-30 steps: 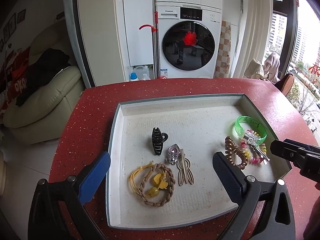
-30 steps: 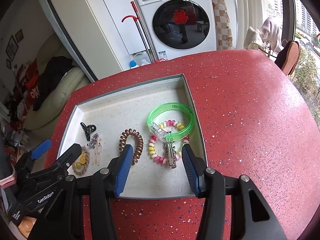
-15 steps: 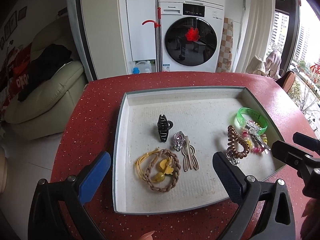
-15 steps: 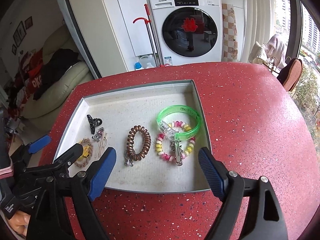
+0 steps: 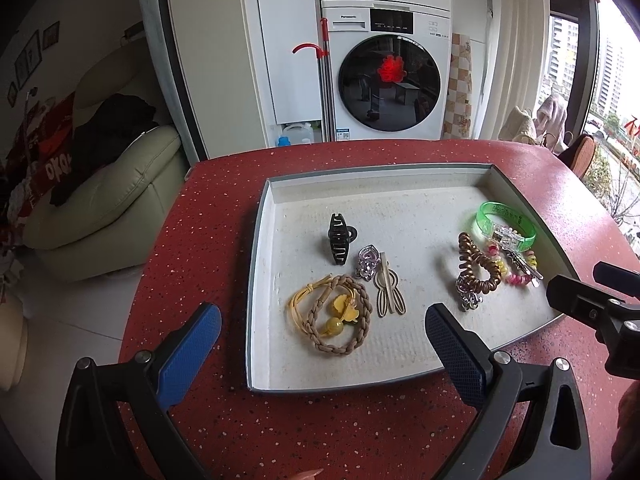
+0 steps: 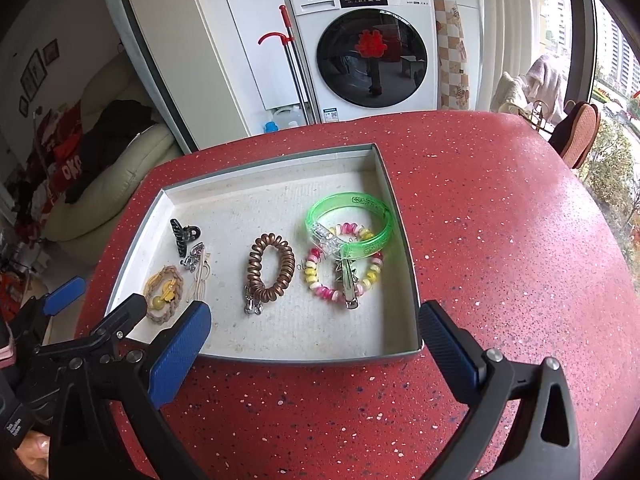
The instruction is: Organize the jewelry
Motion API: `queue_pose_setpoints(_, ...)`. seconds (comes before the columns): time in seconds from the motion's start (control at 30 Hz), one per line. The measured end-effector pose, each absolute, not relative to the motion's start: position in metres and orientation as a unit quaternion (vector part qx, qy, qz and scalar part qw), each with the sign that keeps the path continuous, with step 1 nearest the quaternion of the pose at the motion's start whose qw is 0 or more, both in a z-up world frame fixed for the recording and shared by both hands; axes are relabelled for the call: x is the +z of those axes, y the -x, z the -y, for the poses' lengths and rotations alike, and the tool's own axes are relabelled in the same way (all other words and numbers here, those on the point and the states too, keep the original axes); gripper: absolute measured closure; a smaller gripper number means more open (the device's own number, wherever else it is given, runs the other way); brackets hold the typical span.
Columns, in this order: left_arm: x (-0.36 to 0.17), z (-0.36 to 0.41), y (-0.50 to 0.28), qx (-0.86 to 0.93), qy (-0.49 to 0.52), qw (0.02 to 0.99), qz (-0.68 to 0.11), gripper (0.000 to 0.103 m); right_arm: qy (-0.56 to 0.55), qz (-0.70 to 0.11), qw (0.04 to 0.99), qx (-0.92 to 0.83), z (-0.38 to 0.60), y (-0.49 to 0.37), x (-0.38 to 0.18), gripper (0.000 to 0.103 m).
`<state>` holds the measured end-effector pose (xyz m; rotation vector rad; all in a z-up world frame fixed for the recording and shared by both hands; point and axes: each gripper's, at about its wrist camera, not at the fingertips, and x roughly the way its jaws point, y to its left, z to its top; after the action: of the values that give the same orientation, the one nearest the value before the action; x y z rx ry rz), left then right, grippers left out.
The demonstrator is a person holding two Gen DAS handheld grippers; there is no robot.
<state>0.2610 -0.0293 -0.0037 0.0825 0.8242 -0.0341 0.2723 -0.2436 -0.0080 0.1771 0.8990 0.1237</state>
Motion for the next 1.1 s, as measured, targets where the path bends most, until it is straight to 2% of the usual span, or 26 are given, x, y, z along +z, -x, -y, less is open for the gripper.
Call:
queue_pose_setpoints(0.63,-0.010,0.014,-0.193,0.005,-0.007,0.924,-0.382,0.000,-0.032,-0.371,0.927,0.036,0.226,-0.216,-0.004,0.000)
queue_pose_setpoints(1.1,0.005,0.019,-0.155,0.025,-0.016,0.948,-0.317,0.000,0.003,-0.295,0.955,0.015,0.213,-0.167,0.015,0.000)
